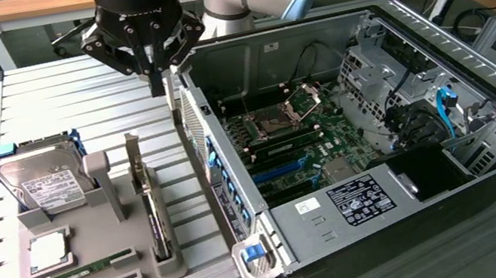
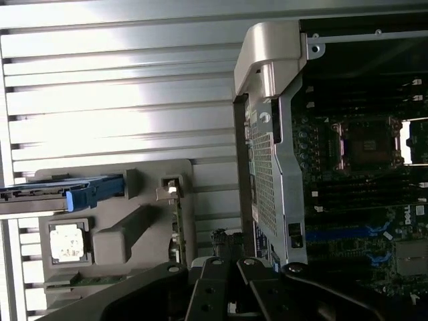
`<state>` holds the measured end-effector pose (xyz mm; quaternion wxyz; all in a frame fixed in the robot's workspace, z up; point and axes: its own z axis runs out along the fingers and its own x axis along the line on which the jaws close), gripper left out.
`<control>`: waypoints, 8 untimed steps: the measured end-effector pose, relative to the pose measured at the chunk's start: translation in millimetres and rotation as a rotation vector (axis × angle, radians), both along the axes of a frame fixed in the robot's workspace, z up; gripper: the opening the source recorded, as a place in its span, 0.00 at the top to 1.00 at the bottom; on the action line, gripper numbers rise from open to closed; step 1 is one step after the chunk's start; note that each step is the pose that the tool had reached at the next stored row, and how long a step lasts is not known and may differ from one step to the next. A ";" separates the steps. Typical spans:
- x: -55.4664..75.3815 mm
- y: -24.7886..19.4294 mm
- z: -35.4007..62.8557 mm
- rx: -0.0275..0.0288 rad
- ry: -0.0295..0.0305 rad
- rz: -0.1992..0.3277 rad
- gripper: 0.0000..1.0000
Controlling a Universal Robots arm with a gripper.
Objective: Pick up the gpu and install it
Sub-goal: 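Reach for the gpu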
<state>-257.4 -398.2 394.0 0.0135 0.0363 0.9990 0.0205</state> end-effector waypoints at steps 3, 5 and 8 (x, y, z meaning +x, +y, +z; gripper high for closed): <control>-4.5 0.0 0.0 0.0000 0.0000 0.000 0.89; -6.6 0.0 0.0 0.0000 0.0001 0.000 0.89; -9.5 0.0 0.0 0.0000 0.0001 0.000 0.89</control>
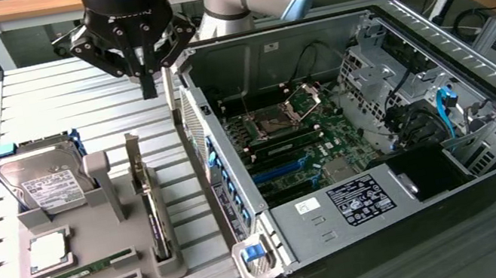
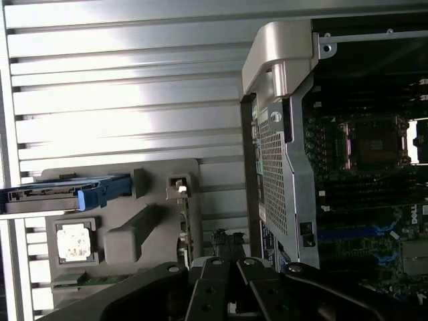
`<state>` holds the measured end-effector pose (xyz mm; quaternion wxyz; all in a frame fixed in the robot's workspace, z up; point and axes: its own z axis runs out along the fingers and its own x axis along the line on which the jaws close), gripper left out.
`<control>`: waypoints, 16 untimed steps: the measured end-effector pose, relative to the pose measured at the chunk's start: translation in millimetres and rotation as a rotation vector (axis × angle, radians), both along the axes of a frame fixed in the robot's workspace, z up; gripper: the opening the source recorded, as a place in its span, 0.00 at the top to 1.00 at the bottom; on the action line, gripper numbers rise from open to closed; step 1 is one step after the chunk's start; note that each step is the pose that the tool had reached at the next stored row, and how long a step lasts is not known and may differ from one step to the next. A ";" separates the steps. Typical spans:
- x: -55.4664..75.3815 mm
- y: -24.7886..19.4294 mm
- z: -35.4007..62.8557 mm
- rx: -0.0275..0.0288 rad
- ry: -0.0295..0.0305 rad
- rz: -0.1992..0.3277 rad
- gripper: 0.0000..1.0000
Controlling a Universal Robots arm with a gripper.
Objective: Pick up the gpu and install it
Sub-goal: 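Reach for the gpu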
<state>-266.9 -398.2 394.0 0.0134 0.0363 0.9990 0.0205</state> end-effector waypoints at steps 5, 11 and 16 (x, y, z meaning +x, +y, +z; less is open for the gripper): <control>-5.9 0.0 0.0 0.0000 0.0000 0.000 0.89; -11.6 0.0 0.0 0.0000 0.0000 0.000 0.89; -15.5 0.0 0.0 0.0000 0.0000 0.000 0.89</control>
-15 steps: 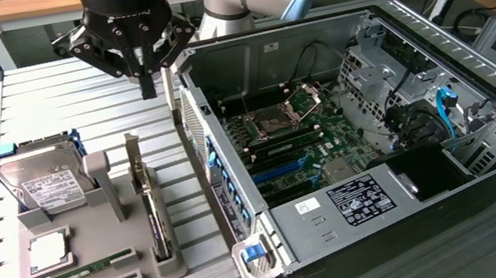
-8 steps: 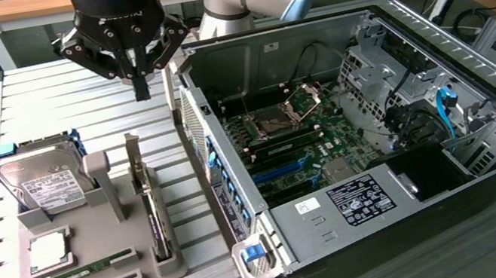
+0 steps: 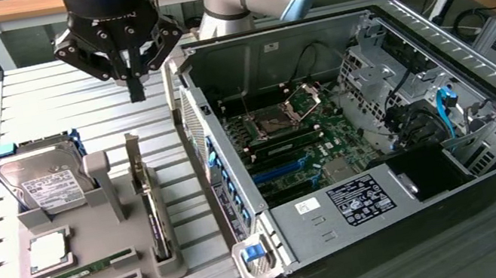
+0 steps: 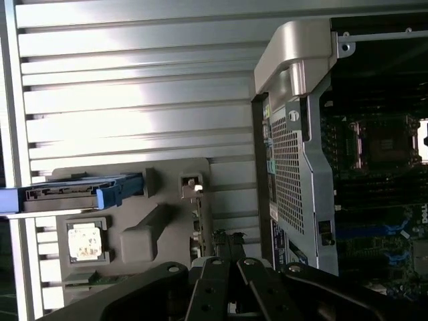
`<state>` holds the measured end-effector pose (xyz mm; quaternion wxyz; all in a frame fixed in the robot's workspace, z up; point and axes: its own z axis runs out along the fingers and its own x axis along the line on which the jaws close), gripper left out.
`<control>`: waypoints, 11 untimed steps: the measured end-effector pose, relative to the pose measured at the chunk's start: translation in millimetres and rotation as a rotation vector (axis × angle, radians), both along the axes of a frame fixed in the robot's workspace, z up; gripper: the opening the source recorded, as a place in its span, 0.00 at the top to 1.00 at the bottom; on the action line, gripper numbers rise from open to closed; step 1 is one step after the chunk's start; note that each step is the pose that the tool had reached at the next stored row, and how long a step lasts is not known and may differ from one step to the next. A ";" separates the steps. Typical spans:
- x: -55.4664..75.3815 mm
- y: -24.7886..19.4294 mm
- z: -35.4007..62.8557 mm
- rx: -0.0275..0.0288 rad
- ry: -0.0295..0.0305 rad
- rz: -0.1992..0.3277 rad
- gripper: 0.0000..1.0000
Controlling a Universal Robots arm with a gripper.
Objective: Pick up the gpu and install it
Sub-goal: 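Reach for the gpu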
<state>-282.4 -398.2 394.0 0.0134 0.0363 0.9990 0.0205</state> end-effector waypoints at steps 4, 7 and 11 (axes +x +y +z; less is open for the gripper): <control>-3.4 0.0 0.0 0.0001 -0.0001 0.000 0.89; -5.8 0.0 0.0 0.0000 0.0000 0.000 0.89; -9.3 0.0 0.0 -0.0001 0.0000 0.000 0.89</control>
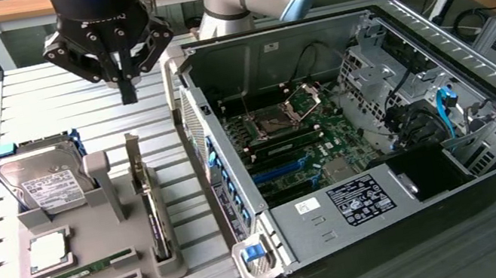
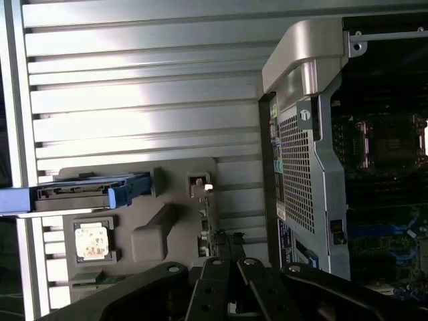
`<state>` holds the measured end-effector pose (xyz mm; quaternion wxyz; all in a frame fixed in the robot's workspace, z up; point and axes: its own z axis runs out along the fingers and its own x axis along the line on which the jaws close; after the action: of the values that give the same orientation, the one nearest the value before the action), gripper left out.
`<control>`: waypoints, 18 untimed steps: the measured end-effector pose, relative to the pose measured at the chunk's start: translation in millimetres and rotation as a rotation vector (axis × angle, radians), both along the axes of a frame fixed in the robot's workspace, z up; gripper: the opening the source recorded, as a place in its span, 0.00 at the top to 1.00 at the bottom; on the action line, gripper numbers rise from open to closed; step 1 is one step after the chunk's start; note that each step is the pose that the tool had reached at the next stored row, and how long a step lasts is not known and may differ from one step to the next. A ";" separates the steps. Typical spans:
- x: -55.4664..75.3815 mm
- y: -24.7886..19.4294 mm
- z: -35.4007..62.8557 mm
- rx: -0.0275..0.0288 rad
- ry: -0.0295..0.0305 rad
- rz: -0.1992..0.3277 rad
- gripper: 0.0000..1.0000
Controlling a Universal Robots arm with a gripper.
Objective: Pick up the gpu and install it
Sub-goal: 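Reach for the gpu, then pick up the gpu and move the gpu toward the slot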
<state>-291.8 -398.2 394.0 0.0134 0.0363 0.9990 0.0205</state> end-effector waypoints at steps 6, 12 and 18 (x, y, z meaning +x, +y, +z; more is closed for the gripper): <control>-6.1 0.0 0.0 0.0001 -0.0001 0.000 0.89; -9.7 0.0 0.0 0.0000 0.0000 0.000 0.89; -9.7 0.0 0.0 0.0001 0.0000 0.000 0.89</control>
<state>-301.5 -398.2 394.0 0.0135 0.0363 0.9990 0.0205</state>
